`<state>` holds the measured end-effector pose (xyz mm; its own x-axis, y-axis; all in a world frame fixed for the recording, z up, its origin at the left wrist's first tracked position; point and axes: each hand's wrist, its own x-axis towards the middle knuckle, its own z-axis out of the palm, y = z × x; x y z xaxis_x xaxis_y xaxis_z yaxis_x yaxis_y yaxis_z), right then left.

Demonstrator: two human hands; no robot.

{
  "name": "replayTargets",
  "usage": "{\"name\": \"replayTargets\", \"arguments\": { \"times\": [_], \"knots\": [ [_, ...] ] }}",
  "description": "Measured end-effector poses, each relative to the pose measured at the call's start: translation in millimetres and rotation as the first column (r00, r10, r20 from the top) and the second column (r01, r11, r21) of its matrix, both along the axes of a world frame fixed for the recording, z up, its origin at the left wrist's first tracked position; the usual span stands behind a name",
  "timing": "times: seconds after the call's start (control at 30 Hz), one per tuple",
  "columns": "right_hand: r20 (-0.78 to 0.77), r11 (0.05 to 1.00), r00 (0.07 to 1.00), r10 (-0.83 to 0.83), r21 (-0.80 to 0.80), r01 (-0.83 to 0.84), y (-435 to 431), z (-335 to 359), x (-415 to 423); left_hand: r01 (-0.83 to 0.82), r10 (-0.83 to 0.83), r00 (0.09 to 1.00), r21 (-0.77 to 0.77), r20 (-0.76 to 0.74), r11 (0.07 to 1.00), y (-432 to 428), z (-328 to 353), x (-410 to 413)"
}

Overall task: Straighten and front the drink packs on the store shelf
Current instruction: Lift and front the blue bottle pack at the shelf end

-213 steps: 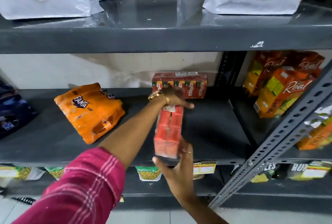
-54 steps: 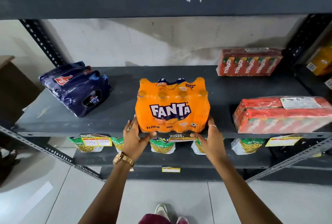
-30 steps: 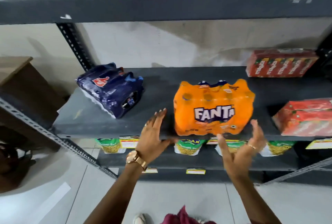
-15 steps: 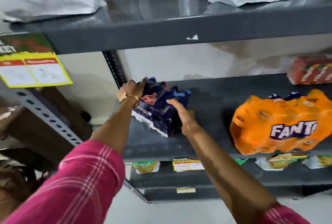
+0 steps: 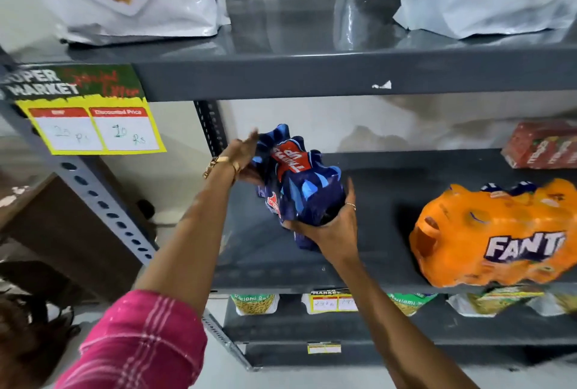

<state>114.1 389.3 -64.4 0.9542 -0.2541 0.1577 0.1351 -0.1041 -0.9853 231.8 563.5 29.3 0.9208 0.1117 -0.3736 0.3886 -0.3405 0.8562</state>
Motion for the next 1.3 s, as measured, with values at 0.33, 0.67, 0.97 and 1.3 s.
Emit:
{"name": "replayTargets", "arguments": {
  "times": [0.33,0.67,0.97,1.3],
  "knots": [
    [-0.172,0.992,0.978,-0.122,-0.064,0.113,-48,-10,-11,0.021,0.027,0.939,-0.137,0.342,0.99,19,-48,-60],
    [-0.105,0.975,0.993,0.054,-0.211,-0.075,-45,-27,-31,-0.056,0.022,0.904,0.069,0.426,0.996,6,-121,-145],
    [-0.252,0.892,0.961,0.114,-0.399,-0.211,-55,-45,-92,-0.049,-0.088,0.847,0.242,0.524,0.969,32,-148,-199],
    [-0.203,0.877,0.977,-0.072,-0.479,-0.035,-34,-57,-95,-0.097,-0.089,0.839,0.309,0.537,0.946,32,-157,-204]
  ]
}}
